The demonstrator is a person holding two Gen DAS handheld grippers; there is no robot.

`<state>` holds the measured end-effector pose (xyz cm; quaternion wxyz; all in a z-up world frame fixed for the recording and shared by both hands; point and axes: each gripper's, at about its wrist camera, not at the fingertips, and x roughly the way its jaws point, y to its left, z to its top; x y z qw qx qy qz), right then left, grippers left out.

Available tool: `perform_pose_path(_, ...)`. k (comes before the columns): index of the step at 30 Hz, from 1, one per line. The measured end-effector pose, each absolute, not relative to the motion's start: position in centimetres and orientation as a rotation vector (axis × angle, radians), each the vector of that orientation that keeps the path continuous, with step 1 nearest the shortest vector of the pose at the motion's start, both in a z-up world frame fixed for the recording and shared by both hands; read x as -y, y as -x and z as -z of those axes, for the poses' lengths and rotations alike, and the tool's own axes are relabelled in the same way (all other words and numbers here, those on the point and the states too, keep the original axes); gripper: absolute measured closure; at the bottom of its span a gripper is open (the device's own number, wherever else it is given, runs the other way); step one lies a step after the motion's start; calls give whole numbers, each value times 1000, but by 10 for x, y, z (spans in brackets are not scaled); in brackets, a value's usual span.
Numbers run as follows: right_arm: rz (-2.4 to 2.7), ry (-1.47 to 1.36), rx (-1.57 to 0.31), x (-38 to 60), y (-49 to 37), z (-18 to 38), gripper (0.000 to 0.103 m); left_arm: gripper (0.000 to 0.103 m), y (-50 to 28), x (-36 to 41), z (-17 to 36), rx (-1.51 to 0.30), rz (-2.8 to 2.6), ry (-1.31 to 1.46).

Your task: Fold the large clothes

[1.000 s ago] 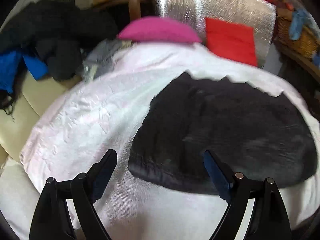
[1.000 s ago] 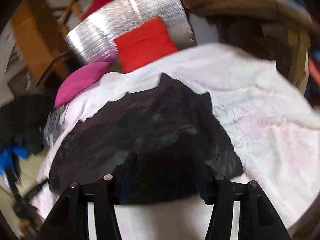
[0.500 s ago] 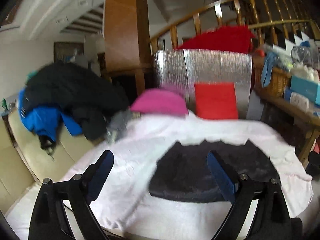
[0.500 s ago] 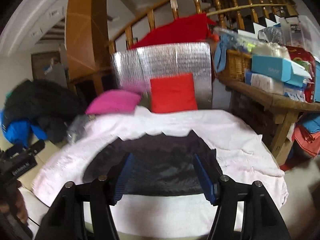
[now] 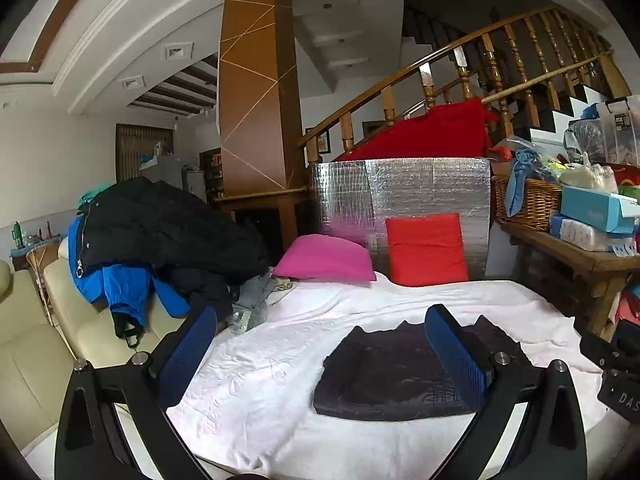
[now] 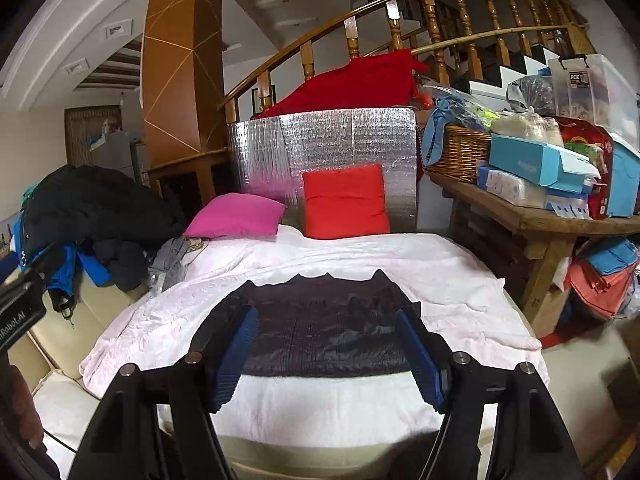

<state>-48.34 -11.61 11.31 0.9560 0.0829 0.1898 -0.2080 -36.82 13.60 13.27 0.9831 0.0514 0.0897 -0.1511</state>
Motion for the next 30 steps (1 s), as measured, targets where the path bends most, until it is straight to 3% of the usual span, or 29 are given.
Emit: perform_pose_path(30,468,-128,-396,93,500,-120,28,0,396,-142,-134,-152,312,-127)
